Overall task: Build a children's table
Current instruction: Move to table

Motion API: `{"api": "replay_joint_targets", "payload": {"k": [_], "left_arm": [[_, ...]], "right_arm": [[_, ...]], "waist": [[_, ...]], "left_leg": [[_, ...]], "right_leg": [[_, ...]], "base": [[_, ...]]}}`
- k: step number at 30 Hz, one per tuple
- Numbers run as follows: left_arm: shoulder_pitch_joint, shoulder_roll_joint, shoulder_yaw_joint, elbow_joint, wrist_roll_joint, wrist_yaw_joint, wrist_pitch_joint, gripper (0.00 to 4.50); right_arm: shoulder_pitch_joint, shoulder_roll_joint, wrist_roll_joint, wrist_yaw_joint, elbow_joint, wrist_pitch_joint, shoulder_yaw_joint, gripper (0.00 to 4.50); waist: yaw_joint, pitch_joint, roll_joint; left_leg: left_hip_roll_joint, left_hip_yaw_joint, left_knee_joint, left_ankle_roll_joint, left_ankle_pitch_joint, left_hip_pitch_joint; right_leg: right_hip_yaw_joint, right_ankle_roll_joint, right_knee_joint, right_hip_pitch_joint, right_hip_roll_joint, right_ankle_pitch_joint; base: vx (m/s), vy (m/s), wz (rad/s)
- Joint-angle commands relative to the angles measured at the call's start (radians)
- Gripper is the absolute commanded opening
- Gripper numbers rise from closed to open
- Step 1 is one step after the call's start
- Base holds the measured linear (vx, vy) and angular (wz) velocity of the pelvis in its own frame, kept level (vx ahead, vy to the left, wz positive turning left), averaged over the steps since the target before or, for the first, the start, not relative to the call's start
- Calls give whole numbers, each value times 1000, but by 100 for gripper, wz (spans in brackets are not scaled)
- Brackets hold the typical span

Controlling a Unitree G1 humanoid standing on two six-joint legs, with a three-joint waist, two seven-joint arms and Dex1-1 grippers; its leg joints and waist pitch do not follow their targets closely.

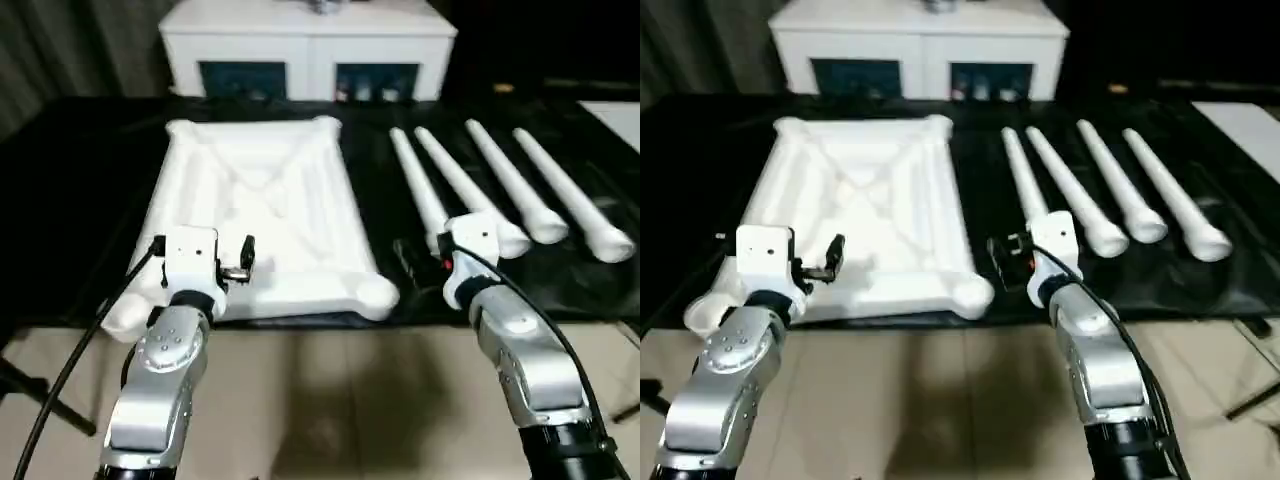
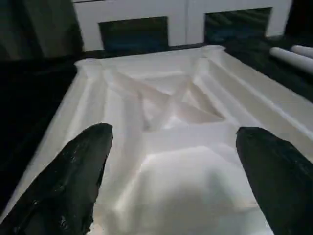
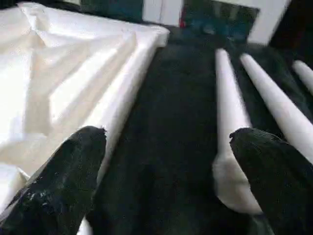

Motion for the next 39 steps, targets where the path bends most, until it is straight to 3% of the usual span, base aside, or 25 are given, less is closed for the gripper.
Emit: {"api": "replay_joint_targets", "payload": {"k": [1, 2, 3, 6, 7, 8, 9, 10, 12, 13, 14, 15, 16, 17, 19, 21, 22, 23, 24, 25, 26, 28, 31, 36, 39], "left_arm": [[16, 12, 15, -10, 2, -9, 15, 450], [16, 12, 15, -10, 2, -9, 15, 450], [18, 14, 19, -7, 5, -6, 15, 450], [19, 14, 19, -5, 7, -6, 13, 450], [19, 15, 17, -7, 6, -11, 12, 450], [16, 17, 17, -9, 0, -19, 10, 450], [8, 18, 13, -2, 0, -24, 6, 450], [0, 20, 11, 14, -5, -33, -3, 450], [-14, 23, 4, 40, -6, -48, -20, 450], [-19, 24, 0, 46, -4, -53, -26, 450], [-23, 24, -3, 51, -3, -57, -30, 450], [-31, 26, -8, 59, -2, -66, -37, 450], [-37, 27, -11, 64, -1, -70, -40, 450], [-50, 27, -21, 71, -7, -89, -47, 450], [-54, 26, -27, 75, -15, -106, -54, 450], [-57, 30, -51, 67, -76, -207, -67, 450], [-55, 38, -62, 60, -90, -237, -61, 450], [-52, 47, -73, 54, -99, -263, -59, 450], [-46, 74, -99, 37, -112, -321, -60, 450], [-44, 82, -107, 32, -117, -339, -61, 450], [-41, 124, -133, 19, -143, -430, -70, 450], [-39, 172, -167, 7, -154, -512, -53, 450], [-60, 222, -197, -5, -188, -631, -23, 450], [-131, 326, -284, 63, -168, -813, -35, 450], [-169, 372, -329, 133, -108, -858, -61, 450]], "right_arm": [[6, 1, -26, 2, -11, 19, 49, 447], [6, 1, -25, 2, -10, 19, 49, 447], [9, 7, -13, 7, 0, 11, 44, 447], [3, 6, -5, 11, 16, -1, 41, 447], [-4, 4, -12, 15, 24, -7, 41, 447], [-16, 1, -16, 17, 30, -11, 39, 447], [-33, -3, -12, 20, 43, -18, 27, 447], [-52, -5, -7, 13, 57, -22, 12, 447], [-78, -13, 7, 9, 71, -23, -10, 447], [-84, -16, 12, 12, 72, -23, -15, 447], [-88, -18, 19, 16, 71, -23, -20, 447], [-91, -26, 30, 36, 65, -24, -21, 447], [-92, -33, 37, 51, 62, -25, -22, 447], [-92, -54, 47, 89, 56, -31, -18, 447], [-88, -60, 70, 116, 48, -23, -26, 447], [-83, -82, 152, 220, 24, -7, -50, 447], [-81, -95, 163, 256, 19, -11, -45, 447], [-80, -107, 173, 289, 14, -14, -40, 447], [-80, -139, 194, 365, 1, -22, -27, 447], [-81, -149, 200, 389, -2, -25, -23, 447], [-95, -189, 231, 492, -2, -39, -10, 447], [-107, -229, 253, 566, 8, -46, -2, 447], [-131, -299, 259, 679, 10, -55, 32, 447], [-141, -394, 301, 866, -20, -44, 66, 447], [-140, -426, 307, 931, -37, -46, 88, 447]], "waist": [[-39, -45, 2], [-57, -56, 20], [-75, -67, 14], [-78, -60, -8], [-78, -59, -36], [-71, -55, -41], [-41, -62, -105], [-10, -63, -82], [-4, -58, -76], [0, -52, -51], [-18, -49, -13], [-26, -43, 14], [-63, -42, 20], [-90, -69, 30], [-93, -61, 24], [-94, -67, -8], [-82, -79, -54], [-71, -85, -93], [-29, -91, -92], [-30, -94, -91], [-27, -91, -77], [-39, -87, -40], [-48, -73, -24], [-35, -40, -34], [-36, -43, -38]], "left_leg": [[105, -59, -145, 98, -65, 44], [140, -95, -156, 116, -145, 99], [152, -132, -149, 237, -136, 142], [127, -99, -144, 373, -32, 132], [83, -58, -135, 370, -52, 120], [49, -27, -129, 336, -102, 96], [-51, 38, -25, 260, -160, -2], [-18, 10, 60, 164, -85, -43], [-3, -3, 70, 78, 0, -80], [21, -4, 29, 63, 42, -70], [44, 9, -72, 61, 70, -39], [65, -6, -123, 67, -53, -2], [98, -41, -146, 82, -182, 34], [159, -115, -164, 122, -366, 143], [149, -103, -157, 260, -257, 138], [118, -65, -127, 362, -51, 131], [47, -6, -66, 334, 108, 82], [-5, 17, -37, 303, 118, 2], [-15, 7, 2, 215, 122, -55], [2, 0, -29, 122, 239, -75], [2, 8, -51, 70, 315, -62], [32, 2, -60, 55, 291, -39], [69, -6, -81, 65, 133, -7], [90, 30, -111, 49, -203, 10], [88, 48, -116, 15, -187, 9]], "right_leg": [[-13, -186, -35, -5, -17, -280], [-18, -154, 21, -43, -26, -238], [-27, -33, 87, -98, -41, -114], [-26, 44, 90, -124, -60, -29], [-8, 10, 24, -100, -79, 24], [7, -21, -19, -66, -95, 31], [115, -97, -110, 65, -173, -183], [167, -237, -144, 110, -258, -393], [135, -326, -131, 122, -224, -354], [89, -347, -135, 104, -196, -342], [7, -275, -122, 85, -119, -372], [-23, -209, -97, 50, -63, -375], [-43, -164, -52, 17, -28, -334], [-31, -76, 64, -65, -38, -137], [-33, -1, 87, -98, -53, -62], [-16, 12, 52, -114, -77, 61], [28, -32, -29, -79, -125, 242], [73, -37, -50, -4, -147, 292], [138, -118, -42, 66, -225, 498], [90, -135, 13, 82, -193, 850], [49, -133, 27, 51, -133, 1015], [28, -160, 15, 26, -103, 796], [24, -263, -20, 7, -110, 275], [41, -273, -66, -9, -129, -167], [49, -224, -71, -8, -125, -195]], "base": [[138, 140, 2], [147, 122, 3], [147, 122, 3], [103, 57, 3], [86, 7, -1], [91, -48, 3], [91, -48, 3], [108, -51, 2], [101, -4, 1], [81, 22, 3], [86, 84, 0], [86, 84, 0], [135, 112, 3], [146, 77, 8], [135, 63, 6], [119, 23, 2], [123, -27, 5], [119, -51, 7], [119, -51, 7], [84, -57, -4], [23, -60, -9], [11, -30, -5], [0, 0, 0], [-40, 4, 4], [-21, -2, 4]]}}
